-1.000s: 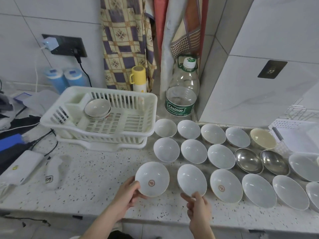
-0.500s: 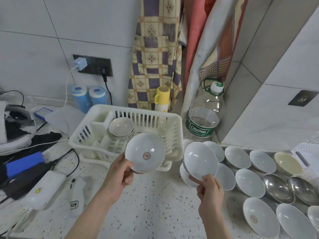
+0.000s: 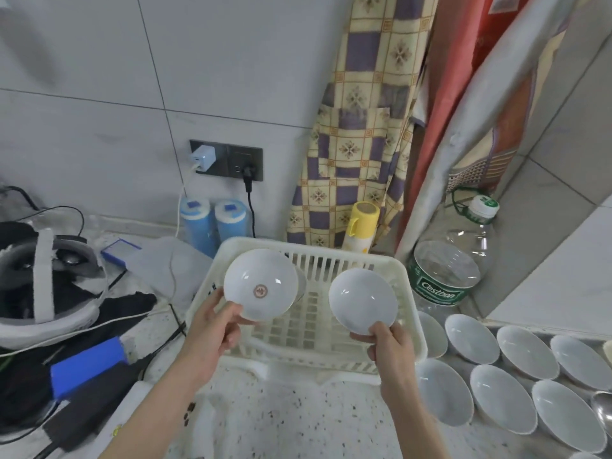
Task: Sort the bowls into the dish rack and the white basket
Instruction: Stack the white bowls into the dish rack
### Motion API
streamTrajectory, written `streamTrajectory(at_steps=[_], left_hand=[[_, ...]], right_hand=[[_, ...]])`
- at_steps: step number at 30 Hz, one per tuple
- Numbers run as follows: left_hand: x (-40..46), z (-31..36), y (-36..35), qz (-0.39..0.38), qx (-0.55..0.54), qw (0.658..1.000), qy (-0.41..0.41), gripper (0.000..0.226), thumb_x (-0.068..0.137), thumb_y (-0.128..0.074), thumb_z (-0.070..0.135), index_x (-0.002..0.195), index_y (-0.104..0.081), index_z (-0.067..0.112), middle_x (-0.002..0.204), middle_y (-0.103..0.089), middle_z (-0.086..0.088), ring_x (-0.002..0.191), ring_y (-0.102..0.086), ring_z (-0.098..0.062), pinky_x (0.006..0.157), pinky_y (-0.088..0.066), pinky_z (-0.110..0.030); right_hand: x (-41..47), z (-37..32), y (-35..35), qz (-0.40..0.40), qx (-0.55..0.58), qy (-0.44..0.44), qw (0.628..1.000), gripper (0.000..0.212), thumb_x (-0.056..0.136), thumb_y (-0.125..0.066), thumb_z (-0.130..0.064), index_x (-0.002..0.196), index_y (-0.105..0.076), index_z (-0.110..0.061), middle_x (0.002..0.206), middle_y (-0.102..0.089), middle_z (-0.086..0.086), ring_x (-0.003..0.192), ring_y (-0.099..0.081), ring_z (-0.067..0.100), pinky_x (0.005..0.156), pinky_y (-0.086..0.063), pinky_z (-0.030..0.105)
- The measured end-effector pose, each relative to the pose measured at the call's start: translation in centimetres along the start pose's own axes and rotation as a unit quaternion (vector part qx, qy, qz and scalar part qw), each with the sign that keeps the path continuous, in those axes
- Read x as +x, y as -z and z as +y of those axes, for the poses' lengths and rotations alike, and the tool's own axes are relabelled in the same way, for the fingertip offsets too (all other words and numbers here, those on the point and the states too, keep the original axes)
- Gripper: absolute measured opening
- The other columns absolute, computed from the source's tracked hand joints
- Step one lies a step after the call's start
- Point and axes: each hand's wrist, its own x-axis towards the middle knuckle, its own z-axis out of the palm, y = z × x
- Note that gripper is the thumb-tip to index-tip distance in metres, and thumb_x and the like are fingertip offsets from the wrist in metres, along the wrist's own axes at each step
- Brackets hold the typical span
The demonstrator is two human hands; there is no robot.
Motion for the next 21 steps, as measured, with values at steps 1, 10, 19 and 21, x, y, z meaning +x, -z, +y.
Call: streamTrajectory(at_steps=[1, 10, 19, 21], left_hand=[[0.4, 0.2, 0.3, -0.002, -0.004, 1.0, -0.007, 0.041, 0.08, -0.057, 0.02, 0.118, -0.062, 0.034, 0.086, -0.076, -0.02, 0.04, -0.027, -0.01, 0.036, -0.025, -0.016], [6.2, 1.6, 1.5, 0.031, -0.036, 0.999, -0.022, 0.048, 0.073, -0.058, 0.028, 0.12, -0.061, 0.021, 0.081, -0.076, -0.017, 0.052, -0.041, -0.017, 0.035, -0.022, -0.018], [9.8, 0.5, 2.1, 0.018, -0.082, 0.996, -0.005, 0.058, 0.075, -0.059, 0.025, 0.132, -0.051, 0.018, 0.081, -0.075, -0.015, 0.043, -0.026, -0.01, 0.037, -0.021, -0.017], [10.1, 0.3, 2.2, 0.011, -0.092, 0.996, -0.004, 0.057, 0.074, -0.06, 0.025, 0.129, -0.052, 0.017, 0.08, -0.075, -0.013, 0.043, -0.026, -0.01, 0.037, -0.021, -0.016]], right_hand=[[0.2, 0.0, -0.6, -0.005, -0.011, -0.002, 1.0, 0.021, 0.089, -0.047, -0.008, 0.106, -0.059, -0.013, 0.086, -0.075, 0.015, 0.042, -0.05, -0.002, 0.047, -0.036, 0.022], [2.7, -0.8, -5.4, -0.055, -0.058, 0.006, 0.997, 0.019, 0.087, -0.048, -0.007, 0.096, -0.063, -0.01, 0.073, -0.074, 0.014, 0.041, -0.045, 0.004, 0.049, -0.033, 0.027], [6.9, -0.3, -8.6, -0.059, -0.075, 0.033, 0.995, 0.038, 0.078, -0.049, -0.02, 0.114, -0.063, -0.017, 0.081, -0.074, 0.012, 0.059, -0.069, 0.014, 0.054, -0.035, 0.028], [7.6, 0.0, -9.4, -0.06, -0.068, 0.022, 0.996, 0.036, 0.077, -0.049, -0.02, 0.11, -0.063, -0.014, 0.076, -0.073, 0.018, 0.048, -0.06, 0.006, 0.054, -0.034, 0.027]])
